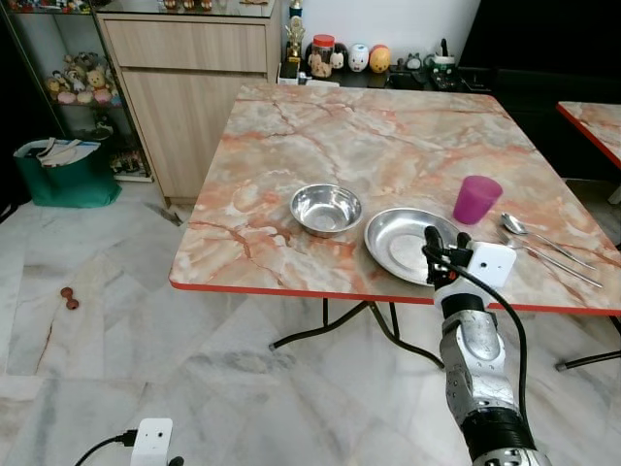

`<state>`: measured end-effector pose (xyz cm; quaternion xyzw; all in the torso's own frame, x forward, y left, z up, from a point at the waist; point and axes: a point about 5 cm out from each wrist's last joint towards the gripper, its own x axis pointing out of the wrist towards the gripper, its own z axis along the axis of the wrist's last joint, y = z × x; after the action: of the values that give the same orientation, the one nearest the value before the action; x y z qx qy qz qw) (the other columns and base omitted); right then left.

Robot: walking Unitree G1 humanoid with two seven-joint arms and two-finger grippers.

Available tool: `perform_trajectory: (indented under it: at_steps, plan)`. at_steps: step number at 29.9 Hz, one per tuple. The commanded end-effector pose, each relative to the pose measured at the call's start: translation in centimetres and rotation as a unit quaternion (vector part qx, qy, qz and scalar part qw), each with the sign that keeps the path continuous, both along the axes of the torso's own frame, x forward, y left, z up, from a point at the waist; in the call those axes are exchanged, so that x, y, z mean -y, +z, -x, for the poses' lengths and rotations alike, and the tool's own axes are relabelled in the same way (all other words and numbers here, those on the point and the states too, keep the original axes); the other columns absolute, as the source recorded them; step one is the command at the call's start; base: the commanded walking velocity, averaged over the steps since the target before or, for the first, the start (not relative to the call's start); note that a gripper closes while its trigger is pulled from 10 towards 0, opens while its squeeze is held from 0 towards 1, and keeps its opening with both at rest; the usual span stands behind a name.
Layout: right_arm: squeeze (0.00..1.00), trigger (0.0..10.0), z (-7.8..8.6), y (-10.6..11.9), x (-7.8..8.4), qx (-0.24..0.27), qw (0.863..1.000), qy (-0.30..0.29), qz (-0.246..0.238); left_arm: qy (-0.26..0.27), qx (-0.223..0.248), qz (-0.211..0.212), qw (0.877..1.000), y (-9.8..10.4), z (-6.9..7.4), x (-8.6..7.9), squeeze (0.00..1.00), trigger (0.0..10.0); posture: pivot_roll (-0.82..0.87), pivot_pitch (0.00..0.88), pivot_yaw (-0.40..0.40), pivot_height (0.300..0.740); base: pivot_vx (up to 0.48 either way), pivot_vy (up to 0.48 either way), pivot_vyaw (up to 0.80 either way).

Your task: Setting the table

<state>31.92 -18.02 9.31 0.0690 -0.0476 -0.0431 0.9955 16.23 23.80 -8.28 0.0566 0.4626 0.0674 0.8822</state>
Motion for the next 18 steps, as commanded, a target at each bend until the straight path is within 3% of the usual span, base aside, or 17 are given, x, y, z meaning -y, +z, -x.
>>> perform_trajectory:
  at_steps: [1,5,18]
  plan:
    - [0.00,10.0,-0.24,0.22,-0.08,0.004,1.000,0.001,-0.002,0.004,-0.004,0.002,1.000,-0.07,0.21,-0.11,0.00,10.0,-0.04,0.000,-0.068,0.740,0.307,0.000,0.00]
    - [0.00,10.0,-0.26,0.23,-0.10,0.004,1.000,0.001,-0.002,0.004,-0.003,0.003,1.000,-0.09,0.25,-0.09,0.00,10.0,-0.04,0.000,-0.069,0.740,0.288,0.000,0.00]
    - [0.00,10.0,-0.32,0.25,-0.02,0.005,1.000,0.001,-0.001,0.004,-0.004,0.005,1.000,-0.24,0.51,0.15,0.00,10.0,-0.04,0.000,-0.070,0.740,0.000,0.000,0.00]
